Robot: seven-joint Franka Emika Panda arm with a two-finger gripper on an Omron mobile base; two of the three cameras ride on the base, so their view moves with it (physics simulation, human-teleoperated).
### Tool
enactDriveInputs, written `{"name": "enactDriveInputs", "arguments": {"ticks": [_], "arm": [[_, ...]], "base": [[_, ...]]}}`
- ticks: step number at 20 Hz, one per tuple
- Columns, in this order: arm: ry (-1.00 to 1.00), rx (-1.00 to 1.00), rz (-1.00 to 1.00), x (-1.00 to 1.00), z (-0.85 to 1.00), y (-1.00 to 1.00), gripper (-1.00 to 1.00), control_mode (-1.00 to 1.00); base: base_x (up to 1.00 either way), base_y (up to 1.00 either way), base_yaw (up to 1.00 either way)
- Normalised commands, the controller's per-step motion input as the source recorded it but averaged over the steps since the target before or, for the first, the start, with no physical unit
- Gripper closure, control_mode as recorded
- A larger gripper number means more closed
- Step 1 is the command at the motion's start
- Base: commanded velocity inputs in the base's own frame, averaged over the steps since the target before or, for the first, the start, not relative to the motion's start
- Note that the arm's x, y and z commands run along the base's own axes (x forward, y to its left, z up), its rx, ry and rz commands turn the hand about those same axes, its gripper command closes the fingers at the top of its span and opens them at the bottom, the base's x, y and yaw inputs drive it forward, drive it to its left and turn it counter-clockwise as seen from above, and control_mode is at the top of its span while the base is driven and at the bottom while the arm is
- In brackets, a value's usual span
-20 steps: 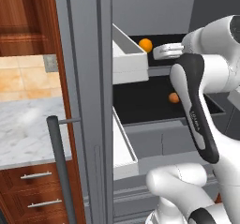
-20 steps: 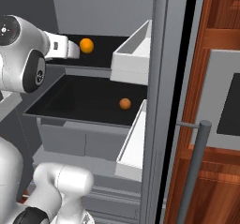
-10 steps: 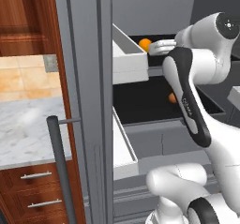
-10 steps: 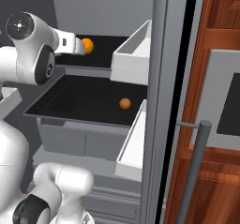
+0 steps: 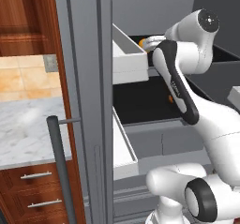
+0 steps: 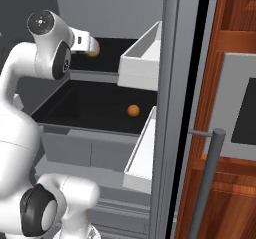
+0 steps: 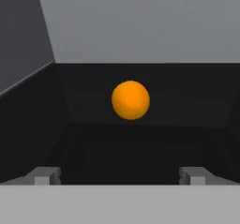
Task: Retrieve the orange and tangerine from the fridge and place them into the bowl on the dining table.
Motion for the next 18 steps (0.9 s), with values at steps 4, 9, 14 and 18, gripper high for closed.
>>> {"name": "enactDriveInputs", "arguments": {"ticks": [4,9,14,18], "arm": [[0.00,0.00,0.00,0.54,-0.12,0.00,-1.00,-1.00],[0.00,0.00,0.00,0.57,-0.11,0.00,-1.00,-1.00],[0.01,0.00,0.00,0.59,-0.13,0.00,-1.00,-1.00],[0.01,0.00,0.00,0.58,-0.12,0.00,-1.00,-1.00]], "base": [[0.00,0.00,0.00],[0.00,0.00,0.00],[0.00,0.00,0.00],[0.00,0.00,0.00]]}}
